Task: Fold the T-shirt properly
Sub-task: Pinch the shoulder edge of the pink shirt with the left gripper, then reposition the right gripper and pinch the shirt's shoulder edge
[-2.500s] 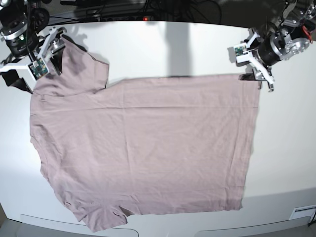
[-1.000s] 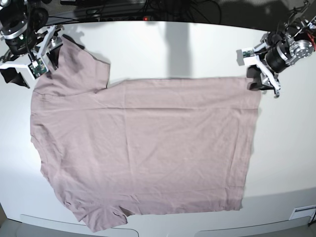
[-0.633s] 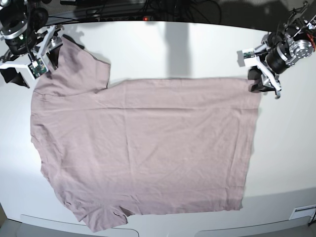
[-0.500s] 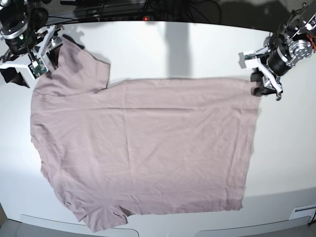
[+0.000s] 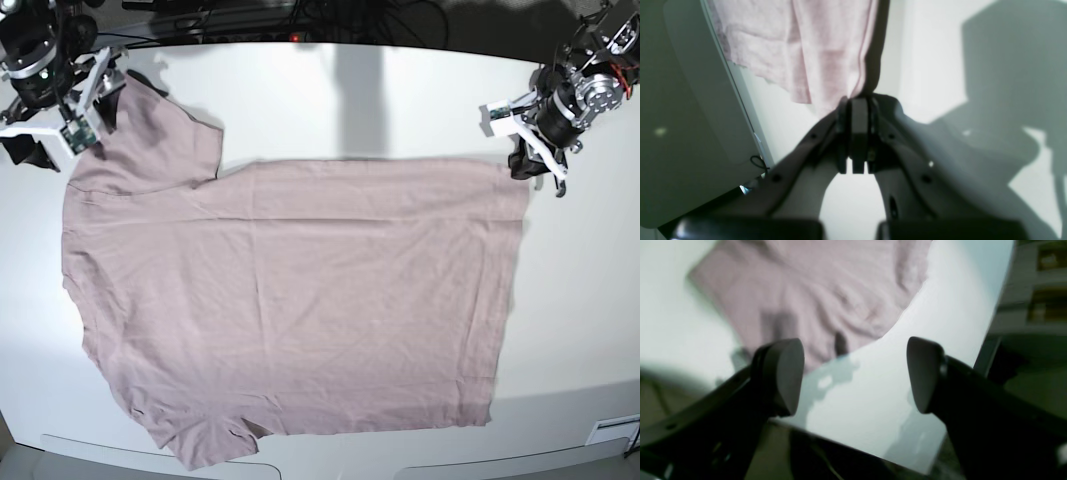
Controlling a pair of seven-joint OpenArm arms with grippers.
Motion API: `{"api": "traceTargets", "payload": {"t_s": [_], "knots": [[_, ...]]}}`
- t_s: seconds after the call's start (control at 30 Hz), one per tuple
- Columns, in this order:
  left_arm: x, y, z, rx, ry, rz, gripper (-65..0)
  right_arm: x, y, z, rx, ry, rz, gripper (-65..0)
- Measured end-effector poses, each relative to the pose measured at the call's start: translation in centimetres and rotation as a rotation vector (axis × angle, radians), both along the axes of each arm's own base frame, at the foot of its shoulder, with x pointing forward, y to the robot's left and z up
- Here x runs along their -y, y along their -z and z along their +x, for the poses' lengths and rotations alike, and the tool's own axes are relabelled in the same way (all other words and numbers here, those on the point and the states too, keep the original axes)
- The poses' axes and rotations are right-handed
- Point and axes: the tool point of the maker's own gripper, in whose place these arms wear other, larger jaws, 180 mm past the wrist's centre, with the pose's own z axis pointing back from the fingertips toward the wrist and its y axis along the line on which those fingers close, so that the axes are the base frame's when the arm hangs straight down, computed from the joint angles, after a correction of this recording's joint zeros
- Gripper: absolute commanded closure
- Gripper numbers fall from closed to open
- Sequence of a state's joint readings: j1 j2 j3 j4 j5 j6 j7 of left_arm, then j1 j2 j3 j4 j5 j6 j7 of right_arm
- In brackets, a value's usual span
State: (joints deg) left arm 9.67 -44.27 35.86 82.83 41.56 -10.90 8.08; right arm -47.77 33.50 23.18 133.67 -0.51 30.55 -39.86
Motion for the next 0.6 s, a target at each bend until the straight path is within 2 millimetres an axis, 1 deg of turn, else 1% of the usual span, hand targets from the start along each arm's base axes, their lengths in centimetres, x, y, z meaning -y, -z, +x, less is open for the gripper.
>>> {"api": "traceTargets", "payload": {"t_s": [0.07,0.13,0.23,0.4,0.53,0.6], "knots": [[0.0,0.0,0.0,0.000,0.000,0.001,0.0,-0.7,0.5,-0.6,-0.054,-0.073,-0.002,-47.9],[0.0,0.0,0.0,0.000,-0.002,0.003,0.0,-0.8,0.3,-0.2,-0.058,-0.106,-0.005,-47.9],[-0.7,0.0,0.2,0.008,-0.040,0.045,0.0,-0.5,-0.2,0.3,-0.058,-0.148,-0.041,-47.9],[-1.8,0.0,0.4,0.014,-0.076,0.099,0.0,-0.3,-0.4,0.6,-0.061,-0.168,-0.060,-47.9],[-1.9,0.0,0.4,0.012,-0.073,0.097,0.0,-0.4,-0.3,0.4,-0.063,-0.163,-0.050,-47.9],[-1.9,0.0,0.4,0.011,-0.072,0.097,0.0,-0.5,0.1,0.1,-0.090,-0.186,-0.052,-47.9]]}}
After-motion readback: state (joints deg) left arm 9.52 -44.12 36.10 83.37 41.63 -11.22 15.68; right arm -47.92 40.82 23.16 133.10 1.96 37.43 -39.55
